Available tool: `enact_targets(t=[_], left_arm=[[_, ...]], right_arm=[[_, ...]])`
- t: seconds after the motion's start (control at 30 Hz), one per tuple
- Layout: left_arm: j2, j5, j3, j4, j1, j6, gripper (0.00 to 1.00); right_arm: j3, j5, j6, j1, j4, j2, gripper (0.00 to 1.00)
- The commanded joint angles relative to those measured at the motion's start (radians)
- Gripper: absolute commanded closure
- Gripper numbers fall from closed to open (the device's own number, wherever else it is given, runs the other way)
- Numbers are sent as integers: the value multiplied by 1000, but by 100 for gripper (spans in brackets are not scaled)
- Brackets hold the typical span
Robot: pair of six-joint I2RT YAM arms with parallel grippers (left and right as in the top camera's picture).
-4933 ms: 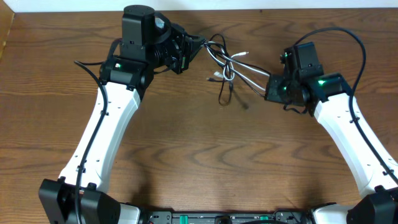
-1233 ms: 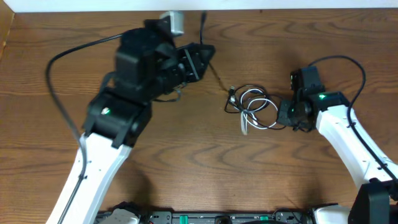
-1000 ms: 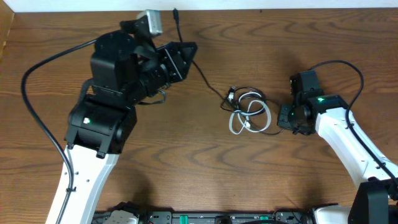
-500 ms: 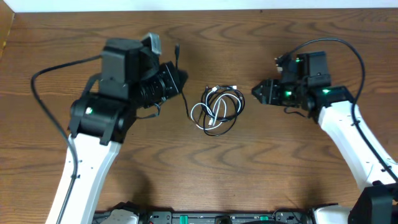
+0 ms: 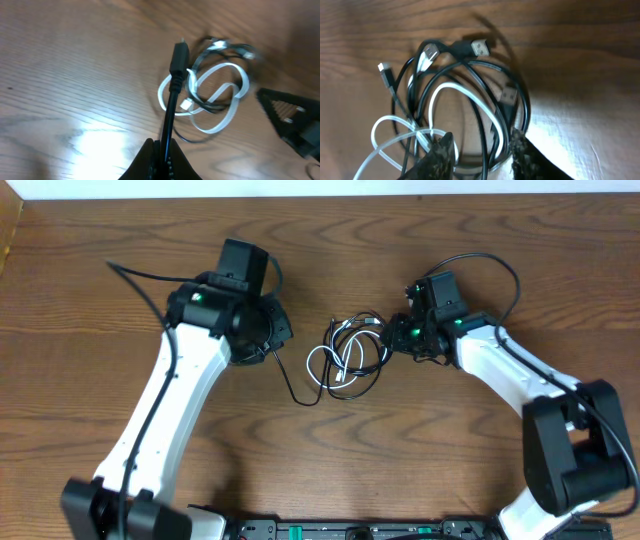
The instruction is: Untangle cables
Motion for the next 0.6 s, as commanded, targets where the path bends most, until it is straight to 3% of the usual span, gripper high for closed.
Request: enact_targets(t=[0.0,0.23,0.47,0.57], left_arm=[[68,-68,4,-13,5,18,92],[140,-68,4,-13,4,18,92],[147,-69,4,2,5,18,92],[147,-69,4,8,5,18,90]], right_arm=[[11,-23,-16,11,47,61,69],[11,-36,-48,26,87,121,70],[11,-13,-61,55,92,167,85],[11,2,-68,64,87,181,97]])
